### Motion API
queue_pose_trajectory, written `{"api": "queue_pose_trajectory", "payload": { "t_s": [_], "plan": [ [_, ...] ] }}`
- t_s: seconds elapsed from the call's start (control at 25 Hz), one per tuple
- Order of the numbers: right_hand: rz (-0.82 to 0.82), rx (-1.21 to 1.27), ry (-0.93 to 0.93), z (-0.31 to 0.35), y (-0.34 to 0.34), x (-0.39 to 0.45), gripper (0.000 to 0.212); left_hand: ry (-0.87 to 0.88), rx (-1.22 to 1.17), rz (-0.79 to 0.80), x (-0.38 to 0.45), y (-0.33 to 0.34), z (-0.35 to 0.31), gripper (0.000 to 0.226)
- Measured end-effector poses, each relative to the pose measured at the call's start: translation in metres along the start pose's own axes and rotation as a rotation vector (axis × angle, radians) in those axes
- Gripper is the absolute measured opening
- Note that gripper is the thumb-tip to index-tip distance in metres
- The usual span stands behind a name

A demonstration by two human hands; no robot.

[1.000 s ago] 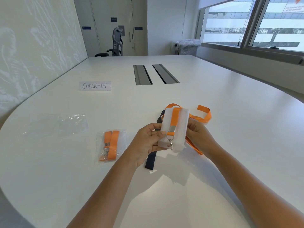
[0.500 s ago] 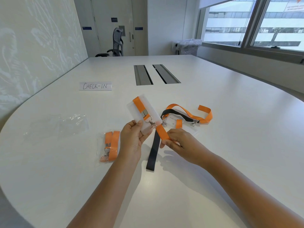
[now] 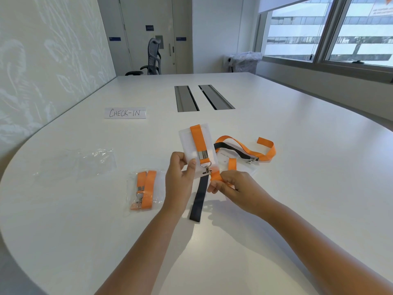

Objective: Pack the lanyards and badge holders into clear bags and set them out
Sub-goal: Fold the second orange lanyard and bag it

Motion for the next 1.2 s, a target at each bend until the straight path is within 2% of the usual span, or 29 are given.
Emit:
{"api": "queue_pose_trajectory", "payload": {
  "t_s": [0.2,0.4,0.48,0.6,0.72,0.8,0.88,1.04,1.2],
  "plan": [
    [0.069,-0.081,-0.012,0.005,0.006,-0.001,0.050,-0.052,-0.194,-0.036,0.000,-0.005,-0.002,0.011],
    [0.097,0.010,-0.034,0.010,0.006,-0.003,0.041,-0.077,-0.220,-0.049,-0.002,-0.004,-0.002,0.016],
    [0.130,0.008,-0.055,0.013,0.010,-0.003,0.038,-0.078,-0.176,-0.050,-0.001,-0.004,-0.001,0.014],
    [0.088,0.006,-0.184,0.020,0.009,-0.006,0.038,-0.004,-0.012,-0.033,-0.004,0.001,-0.003,0.009],
    [0.061,0.000,-0.326,0.028,0.009,-0.009,0.040,-0.014,-0.012,-0.010,-0.008,0.009,-0.002,0.012],
    [0.054,0.007,-0.341,0.031,0.011,-0.010,0.036,-0.022,-0.036,-0.015,-0.007,0.009,-0.001,0.011],
    [0.025,0.098,-0.271,0.029,0.008,-0.010,0.031,-0.003,-0.023,-0.041,-0.006,0.006,-0.003,0.010],
    [-0.092,0.487,-0.124,0.023,-0.005,-0.011,0.023,0.036,0.051,-0.002,-0.005,0.006,-0.003,0.010],
    [-0.281,0.725,-0.144,0.020,-0.021,-0.017,0.026,0.058,0.211,0.110,-0.005,0.012,-0.002,0.021]
  ]
}}
Point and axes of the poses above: each hand's wrist, its own x-axis towards the middle knuckle, its own y-axis out of the palm, z = x × y, the point moved 4 cm from there along x, towards the middle knuckle, and after that the axes turned 12 degrees about z, right-handed, at the moved point
